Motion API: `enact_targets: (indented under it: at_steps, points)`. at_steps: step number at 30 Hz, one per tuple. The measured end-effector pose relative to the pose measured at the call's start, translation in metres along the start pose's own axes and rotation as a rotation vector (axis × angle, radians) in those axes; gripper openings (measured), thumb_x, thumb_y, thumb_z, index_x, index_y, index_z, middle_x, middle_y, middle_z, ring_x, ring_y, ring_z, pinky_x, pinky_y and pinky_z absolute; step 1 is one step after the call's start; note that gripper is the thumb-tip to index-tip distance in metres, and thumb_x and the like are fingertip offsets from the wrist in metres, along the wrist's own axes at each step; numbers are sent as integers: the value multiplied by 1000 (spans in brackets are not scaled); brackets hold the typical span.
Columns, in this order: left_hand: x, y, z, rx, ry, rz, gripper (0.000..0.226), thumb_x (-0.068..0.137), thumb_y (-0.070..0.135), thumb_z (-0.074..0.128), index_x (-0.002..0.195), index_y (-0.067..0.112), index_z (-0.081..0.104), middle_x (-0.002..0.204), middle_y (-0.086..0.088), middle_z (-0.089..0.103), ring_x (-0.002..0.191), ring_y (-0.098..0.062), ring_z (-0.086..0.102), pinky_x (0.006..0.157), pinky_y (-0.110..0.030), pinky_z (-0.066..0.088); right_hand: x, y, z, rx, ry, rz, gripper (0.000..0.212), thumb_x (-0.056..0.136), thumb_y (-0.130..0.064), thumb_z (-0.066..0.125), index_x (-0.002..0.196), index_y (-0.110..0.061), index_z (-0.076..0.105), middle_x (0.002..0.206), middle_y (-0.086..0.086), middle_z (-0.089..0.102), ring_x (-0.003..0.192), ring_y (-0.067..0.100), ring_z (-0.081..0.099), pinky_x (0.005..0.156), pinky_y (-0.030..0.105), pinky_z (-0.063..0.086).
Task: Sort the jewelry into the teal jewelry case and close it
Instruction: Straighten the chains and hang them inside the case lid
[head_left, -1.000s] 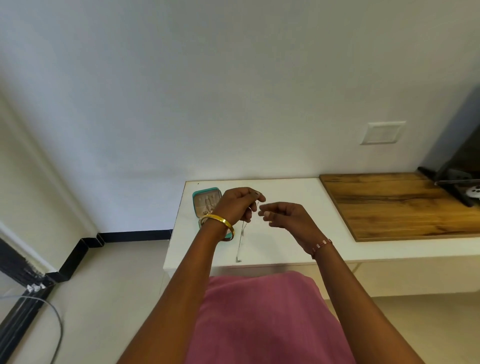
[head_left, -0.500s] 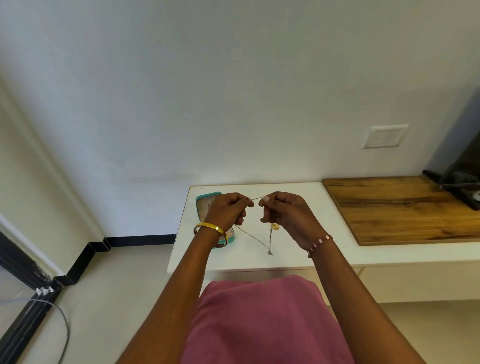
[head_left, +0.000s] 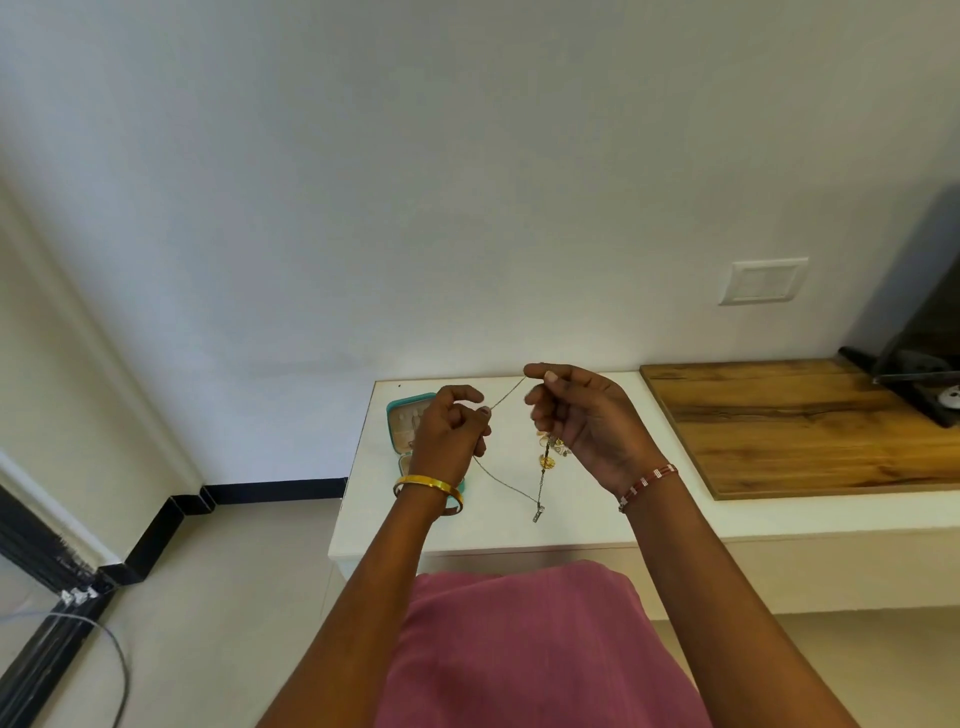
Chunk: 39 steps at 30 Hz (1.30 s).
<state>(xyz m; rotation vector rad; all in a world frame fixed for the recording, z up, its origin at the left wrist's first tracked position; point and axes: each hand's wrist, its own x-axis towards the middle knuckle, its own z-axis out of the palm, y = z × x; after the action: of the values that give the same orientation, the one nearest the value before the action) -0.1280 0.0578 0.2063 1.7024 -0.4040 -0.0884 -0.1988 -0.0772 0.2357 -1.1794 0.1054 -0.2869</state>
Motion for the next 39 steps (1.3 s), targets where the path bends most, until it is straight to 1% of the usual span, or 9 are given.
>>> enact_targets:
  at_steps: [7, 12, 18, 21, 23, 26, 31, 34, 39]
  points:
    - [-11, 3, 7, -42, -97, 63, 27, 89, 3, 48, 79, 26, 56, 61, -1, 53, 49, -4, 47, 52, -14, 42, 1, -5, 10, 71, -77, -25, 28, 93, -7, 42, 115, -1, 58, 114, 18, 64, 100, 27, 64, 89, 35, 52]
    - [-12, 2, 14, 67, -133, 112, 21, 93, 15, 44, 97, 14, 64, 66, 12, 53, 52, 5, 53, 53, -2, 38, 0, -8, 15, 30, -92, -59, 32, 94, -9, 40, 123, -3, 52, 125, 16, 58, 115, 28, 57, 98, 38, 47]
    - [-14, 1, 16, 124, -186, 168, 19, 90, 16, 51, 79, 12, 66, 75, 4, 62, 63, 10, 55, 59, -2, 41, 3, -9, 15, -174, -64, -74, 37, 93, -8, 45, 129, -18, 48, 132, 7, 53, 123, 20, 50, 103, 37, 42]
    - [-14, 4, 14, 111, -177, 162, 19, 90, 13, 51, 75, 13, 63, 66, 9, 58, 58, 9, 54, 55, -2, 39, 4, -5, 11, -451, -8, -97, 40, 94, -10, 46, 132, -22, 45, 136, 2, 50, 126, 12, 46, 99, 22, 41]
    - [-13, 6, 10, 90, -157, 146, 20, 90, 13, 50, 76, 11, 63, 63, 10, 56, 53, 8, 53, 53, -2, 39, 5, 0, 6, -618, 25, -93, 43, 95, -8, 45, 134, -23, 42, 137, 1, 49, 123, 6, 44, 92, 13, 38]
    - [-11, 8, 5, 19, -142, 94, 21, 91, 13, 47, 78, 10, 64, 62, 4, 56, 46, 4, 51, 49, -4, 39, 5, 10, -2, -758, 51, -73, 49, 94, -4, 44, 137, -26, 39, 134, 6, 51, 119, 12, 50, 88, 17, 39]
    - [-9, 9, 0, -92, -150, 8, 24, 93, 13, 45, 79, 13, 65, 66, 2, 62, 41, 0, 47, 49, -10, 42, 4, 24, -8, -837, 12, 16, 49, 92, -5, 47, 138, -22, 38, 113, 10, 63, 78, 21, 66, 74, 18, 46]
    - [-9, 9, -3, -156, -181, -44, 26, 92, 13, 46, 76, 17, 66, 57, 9, 65, 40, -2, 46, 49, -13, 42, 0, 22, -8, -827, -50, 75, 37, 92, -7, 50, 128, -11, 51, 104, 9, 67, 73, 14, 65, 63, 10, 46]
    - [-10, 9, -1, -281, -221, -149, 27, 91, 13, 48, 72, 17, 67, 52, 6, 65, 40, -4, 45, 50, -18, 40, -10, 16, -2, -653, -136, 90, 32, 89, 1, 52, 119, -8, 58, 94, -6, 65, 73, -15, 59, 63, 2, 42]
